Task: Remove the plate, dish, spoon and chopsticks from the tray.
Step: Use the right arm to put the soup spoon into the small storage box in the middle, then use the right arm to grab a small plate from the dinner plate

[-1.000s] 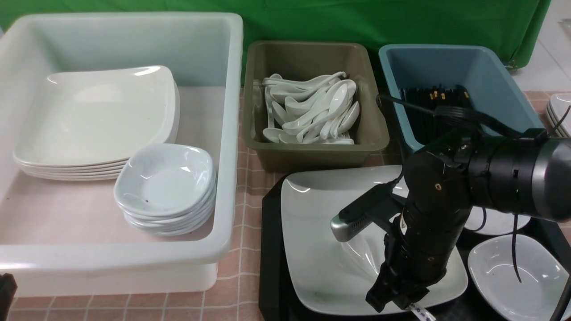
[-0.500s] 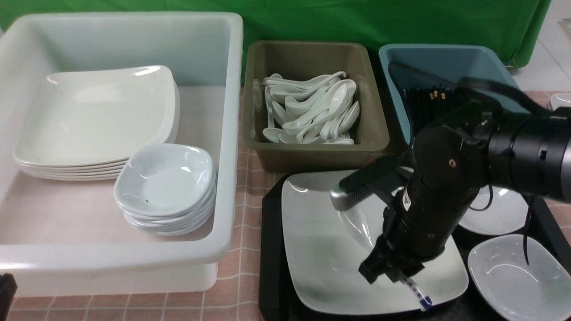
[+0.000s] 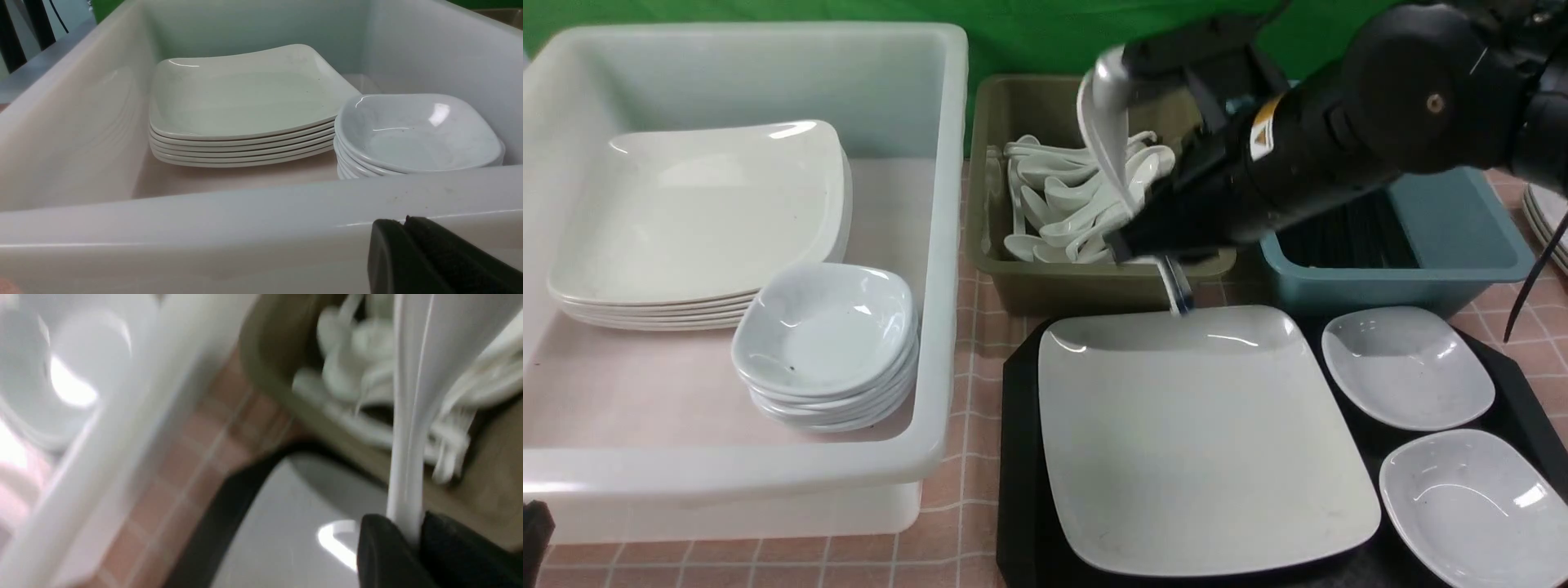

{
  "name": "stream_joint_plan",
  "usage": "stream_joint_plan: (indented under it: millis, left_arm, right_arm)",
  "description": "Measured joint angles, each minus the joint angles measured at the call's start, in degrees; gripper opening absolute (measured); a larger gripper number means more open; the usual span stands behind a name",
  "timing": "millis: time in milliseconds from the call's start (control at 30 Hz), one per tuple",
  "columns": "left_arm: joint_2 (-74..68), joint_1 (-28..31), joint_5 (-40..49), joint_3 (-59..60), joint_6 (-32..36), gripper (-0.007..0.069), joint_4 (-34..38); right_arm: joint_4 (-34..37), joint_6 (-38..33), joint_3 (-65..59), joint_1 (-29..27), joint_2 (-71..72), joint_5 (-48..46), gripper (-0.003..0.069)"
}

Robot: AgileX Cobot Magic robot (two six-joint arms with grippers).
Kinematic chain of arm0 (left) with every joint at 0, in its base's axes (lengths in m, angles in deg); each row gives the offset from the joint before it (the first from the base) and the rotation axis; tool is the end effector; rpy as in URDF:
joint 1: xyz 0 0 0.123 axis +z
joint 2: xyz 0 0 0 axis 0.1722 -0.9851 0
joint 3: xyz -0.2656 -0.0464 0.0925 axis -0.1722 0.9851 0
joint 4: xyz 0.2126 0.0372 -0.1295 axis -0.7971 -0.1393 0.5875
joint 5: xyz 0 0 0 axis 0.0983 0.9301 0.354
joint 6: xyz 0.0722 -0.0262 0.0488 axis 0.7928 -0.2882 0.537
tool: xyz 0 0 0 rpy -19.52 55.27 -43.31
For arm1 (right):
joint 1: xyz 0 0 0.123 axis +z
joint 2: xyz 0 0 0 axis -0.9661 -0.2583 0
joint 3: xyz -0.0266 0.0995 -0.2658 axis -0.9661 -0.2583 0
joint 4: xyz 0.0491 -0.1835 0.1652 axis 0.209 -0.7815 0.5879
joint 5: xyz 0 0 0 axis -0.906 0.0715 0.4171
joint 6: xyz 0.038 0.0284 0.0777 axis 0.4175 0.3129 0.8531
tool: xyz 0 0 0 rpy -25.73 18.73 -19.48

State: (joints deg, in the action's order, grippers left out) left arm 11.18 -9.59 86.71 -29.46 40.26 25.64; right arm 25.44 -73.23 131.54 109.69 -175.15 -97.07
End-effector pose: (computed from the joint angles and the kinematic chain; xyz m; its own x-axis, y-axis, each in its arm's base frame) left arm 0.0558 0.0005 0.1909 -0.1410 0.0463 -0.9889 -0.0002 0.9989 0.0468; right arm 0.3365 0.2278 0.3333 -0.4363 -0.3719 -0.8193 -0.5641 0.8225 -0.0729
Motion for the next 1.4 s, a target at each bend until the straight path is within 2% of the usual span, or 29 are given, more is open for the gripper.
stream_joint_plan:
  millis: [67, 133, 167, 200, 233, 300, 400, 467, 500, 600, 633, 667, 733, 800, 900, 933, 967, 1000, 1033, 1100, 1133, 1167, 1233, 1400]
  left_arm:
    - [0.00, 0.00, 0.00, 0.00, 0.00, 0.0020, 0.00]
    - [0.00, 0.00, 0.00, 0.00, 0.00, 0.0020, 0.00]
    - [0.00, 0.00, 0.00, 0.00, 0.00, 0.0020, 0.00]
    - [0.00, 0.00, 0.00, 0.00, 0.00, 0.0020, 0.00]
    - [0.00, 0.00, 0.00, 0.00, 0.00, 0.0020, 0.00]
    - [0.00, 0.00, 0.00, 0.00, 0.00, 0.0020, 0.00]
    - [0.00, 0.00, 0.00, 0.00, 0.00, 0.0020, 0.00]
    - [0.00, 0.00, 0.00, 0.00, 0.00, 0.0020, 0.00]
    - [0.00, 0.00, 0.00, 0.00, 0.00, 0.0020, 0.00]
    - [0.00, 0.00, 0.00, 0.00, 0.00, 0.0020, 0.00]
    - [0.00, 0.00, 0.00, 0.00, 0.00, 0.0020, 0.00]
    - [0.00, 0.00, 0.00, 0.00, 0.00, 0.0020, 0.00]
    - [0.00, 0.00, 0.00, 0.00, 0.00, 0.0020, 0.00]
    - [0.00, 0.00, 0.00, 0.00, 0.00, 0.0020, 0.00]
    - [0.00, 0.00, 0.00, 0.00, 0.06, 0.0020, 0.00]
    - [0.00, 0.00, 0.00, 0.00, 0.06, 0.0020, 0.00]
    - [0.00, 0.00, 0.00, 0.00, 0.01, 0.0020, 0.00]
    - [0.00, 0.00, 0.00, 0.00, 0.01, 0.0020, 0.00]
    - [0.00, 0.00, 0.00, 0.00, 0.01, 0.0020, 0.00]
    - [0.00, 0.00, 0.00, 0.00, 0.01, 0.0020, 0.00]
    - [0.00, 0.00, 0.00, 0.00, 0.01, 0.0020, 0.00]
    - [0.00, 0.00, 0.00, 0.00, 0.01, 0.0020, 0.00]
    - [0.00, 0.00, 0.00, 0.00, 0.01, 0.0020, 0.00]
    - [0.00, 0.00, 0.00, 0.00, 0.01, 0.0020, 0.00]
  right_arm:
    - [-0.03, 2.05, 0.14, -1.24, -0.32, 6.82, 0.0163]
    - [-0.03, 6.51, 0.41, -3.94, -1.87, 20.62, 0.0163]
    - [-0.03, 7.27, 0.46, -4.15, -2.20, 21.59, 0.0163]
    - [-0.03, 10.13, 0.45, -5.49, -3.67, 28.76, 0.0163]
    - [-0.03, 11.02, 0.45, -5.88, -3.90, 29.57, 0.0163]
    - [-0.03, 15.84, 0.60, -7.75, -7.62, 37.53, 0.0163]
    - [-0.03, 19.13, 2.07, -9.22, -12.60, 41.18, 0.0166]
    - [-0.03, 20.07, 3.32, -9.76, -15.73, 41.34, 0.0198]
    - [-0.03, 20.44, 3.95, -9.88, -17.60, 40.47, 0.0242]
    - [-0.03, 20.60, 5.21, -9.88, -19.15, 34.87, 0.0383]
    - [-0.03, 20.60, 5.30, -9.88, -19.15, 33.76, 0.0391]
    - [-0.03, 20.24, 6.18, -9.88, -18.92, 29.90, 0.0435]
    - [-0.03, 18.27, 7.72, -9.88, -17.57, 21.63, 0.0456]
    - [-0.03, 16.16, 8.37, -9.88, -16.53, 18.22, 0.0449]
    - [-0.07, 6.28, 10.54, -9.88, -10.89, 5.55, 0.0345]
    - [-0.15, 2.63, 11.33, -9.88, -7.86, 0.35, 0.0275]
    - [-0.22, 0.81, 11.65, -9.88, -6.00, -4.17, 0.0233]
    - [-0.22, 0.01, 11.74, -9.88, -5.04, -5.11, 0.0223]
    - [-0.22, -2.08, 12.04, -9.88, -2.20, -11.65, 0.0151]
    - [-0.29, -3.79, 12.09, -9.88, 1.00, -18.54, 0.0089]
    - [-0.42, -4.79, 12.15, -9.88, 4.22, -26.47, 0.0037]
    - [-0.49, -5.39, 12.15, -9.88, 6.31, -32.15, 0.0030]
    - [-0.70, -5.39, 11.48, -9.88, 9.43, -37.66, 0.0030]
    - [-0.80, -5.43, 4.52, -9.88, 17.41, -37.66, 0.0030]
